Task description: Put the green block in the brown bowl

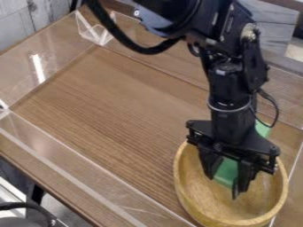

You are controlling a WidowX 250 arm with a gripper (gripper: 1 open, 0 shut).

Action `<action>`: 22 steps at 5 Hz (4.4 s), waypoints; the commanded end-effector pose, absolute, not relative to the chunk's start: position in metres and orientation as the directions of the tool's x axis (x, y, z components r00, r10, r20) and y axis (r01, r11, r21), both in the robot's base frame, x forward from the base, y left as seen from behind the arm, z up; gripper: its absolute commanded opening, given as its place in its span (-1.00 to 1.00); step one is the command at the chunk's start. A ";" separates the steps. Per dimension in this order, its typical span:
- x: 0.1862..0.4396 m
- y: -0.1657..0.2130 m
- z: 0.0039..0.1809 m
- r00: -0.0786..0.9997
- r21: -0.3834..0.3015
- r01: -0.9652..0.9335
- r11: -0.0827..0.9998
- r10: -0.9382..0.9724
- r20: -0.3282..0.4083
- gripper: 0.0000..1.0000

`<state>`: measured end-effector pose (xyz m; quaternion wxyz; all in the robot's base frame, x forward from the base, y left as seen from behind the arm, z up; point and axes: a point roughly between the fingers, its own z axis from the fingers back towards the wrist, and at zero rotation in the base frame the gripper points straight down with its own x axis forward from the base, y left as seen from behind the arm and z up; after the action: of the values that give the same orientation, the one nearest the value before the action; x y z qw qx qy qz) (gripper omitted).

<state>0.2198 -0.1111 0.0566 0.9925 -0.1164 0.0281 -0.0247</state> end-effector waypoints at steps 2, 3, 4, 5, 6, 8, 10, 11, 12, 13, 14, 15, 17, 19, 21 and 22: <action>0.235 -0.112 0.068 0.999 -0.257 0.041 0.966 -0.044 -0.006 -1.00; 0.235 -0.111 0.068 0.999 -0.262 0.037 0.964 -0.042 -0.015 -1.00; 0.235 -0.110 0.068 0.999 -0.267 0.033 0.963 -0.041 -0.024 -1.00; 0.235 -0.109 0.067 0.999 -0.272 0.029 0.962 -0.039 -0.032 -1.00; 0.235 -0.108 0.067 0.998 -0.277 0.026 0.961 -0.038 -0.039 -1.00; 0.235 -0.106 0.067 0.998 -0.286 0.020 0.958 -0.037 -0.056 -1.00; 0.235 -0.105 0.068 0.997 -0.295 0.014 0.955 -0.037 -0.072 -1.00; 0.235 -0.104 0.068 0.996 -0.300 0.012 0.954 -0.038 -0.080 -1.00; 0.235 -0.104 0.069 0.995 -0.304 0.010 0.953 -0.038 -0.088 -1.00; 0.235 -0.104 0.069 0.995 -0.309 0.007 0.951 -0.038 -0.095 -1.00; 0.235 -0.103 0.069 0.994 -0.313 0.005 0.950 -0.039 -0.101 -1.00; 0.235 -0.103 0.069 0.993 -0.317 0.004 0.948 -0.040 -0.107 -1.00; 0.235 -0.103 0.070 0.992 -0.325 0.001 0.946 -0.042 -0.120 -1.00; 0.235 -0.102 0.070 0.990 -0.333 -0.001 0.943 -0.046 -0.133 -1.00; 0.235 -0.102 0.069 0.988 -0.340 -0.002 0.940 -0.050 -0.145 -1.00; 0.235 -0.103 0.068 0.987 -0.345 0.002 0.939 -0.056 -0.147 -1.00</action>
<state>0.2225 -0.1027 0.0564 0.9800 -0.1683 0.1050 -0.0151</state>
